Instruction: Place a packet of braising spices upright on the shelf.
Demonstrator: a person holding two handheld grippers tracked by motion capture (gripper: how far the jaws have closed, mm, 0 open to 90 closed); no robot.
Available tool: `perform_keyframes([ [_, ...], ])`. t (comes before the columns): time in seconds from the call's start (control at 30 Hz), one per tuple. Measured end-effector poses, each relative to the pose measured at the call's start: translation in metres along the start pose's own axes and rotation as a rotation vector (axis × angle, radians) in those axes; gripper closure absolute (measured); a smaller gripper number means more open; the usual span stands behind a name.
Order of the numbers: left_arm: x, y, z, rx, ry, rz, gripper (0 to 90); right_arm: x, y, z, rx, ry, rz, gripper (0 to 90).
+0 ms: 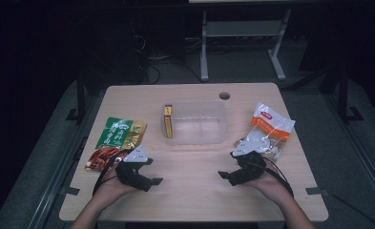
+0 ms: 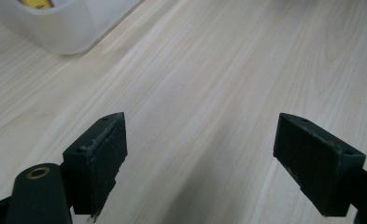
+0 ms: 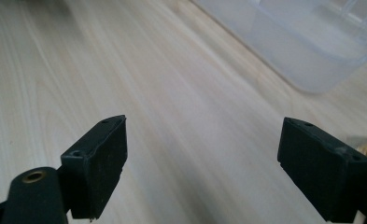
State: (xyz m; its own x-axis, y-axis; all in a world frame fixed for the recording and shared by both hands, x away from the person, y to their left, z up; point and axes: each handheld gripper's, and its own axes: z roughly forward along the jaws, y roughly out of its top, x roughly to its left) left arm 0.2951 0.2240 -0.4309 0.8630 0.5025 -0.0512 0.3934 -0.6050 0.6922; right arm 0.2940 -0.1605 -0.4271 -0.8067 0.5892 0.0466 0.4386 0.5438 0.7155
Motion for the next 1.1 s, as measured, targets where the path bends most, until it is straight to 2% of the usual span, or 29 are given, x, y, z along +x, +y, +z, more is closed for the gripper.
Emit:
perform_keyframes([
  [0.07,0.003,-0.002,-0.003,-0.012,0.018,-0.024,17.0,0.001,-0.006,-0.002,-0.002,-0.004,0.000,15.6],
  [0.27,0.017,-0.007,-0.017,-0.026,0.081,-0.059,17.0,0.005,-0.022,-0.009,-0.008,0.002,0.037,15.7],
  [0.3,0.019,-0.008,-0.018,-0.028,0.089,-0.078,17.0,0.006,-0.024,-0.009,-0.004,0.001,0.039,15.7],
  [0.33,0.021,-0.009,-0.019,-0.025,0.097,-0.076,17.0,0.007,-0.026,-0.010,-0.001,0.002,0.039,15.7],
  [0.47,0.030,-0.012,-0.026,-0.027,0.130,-0.102,17.0,0.007,-0.026,-0.009,-0.002,0.006,0.031,15.7],
  [0.53,0.039,-0.017,-0.032,-0.034,0.175,-0.133,17.0,0.006,-0.026,-0.007,-0.004,0.010,0.029,15.7],
  [0.63,0.049,-0.022,-0.038,-0.030,0.218,-0.153,17.0,0.005,-0.027,-0.005,0.010,0.011,0.023,15.7],
  [0.67,0.049,-0.022,-0.038,-0.030,0.218,-0.153,17.0,0.006,-0.027,-0.005,0.011,0.011,0.025,15.7],
  [0.7,0.056,-0.026,-0.040,-0.026,0.245,-0.182,17.0,0.005,-0.027,-0.005,0.010,0.011,0.027,15.7],
  [0.8,0.062,-0.030,-0.042,-0.031,0.277,-0.218,17.0,0.005,-0.027,-0.005,0.010,0.010,0.026,15.6],
  [1.1,0.084,-0.045,-0.051,-0.030,0.367,-0.307,17.0,0.005,-0.027,-0.003,0.012,0.006,0.016,15.6],
])
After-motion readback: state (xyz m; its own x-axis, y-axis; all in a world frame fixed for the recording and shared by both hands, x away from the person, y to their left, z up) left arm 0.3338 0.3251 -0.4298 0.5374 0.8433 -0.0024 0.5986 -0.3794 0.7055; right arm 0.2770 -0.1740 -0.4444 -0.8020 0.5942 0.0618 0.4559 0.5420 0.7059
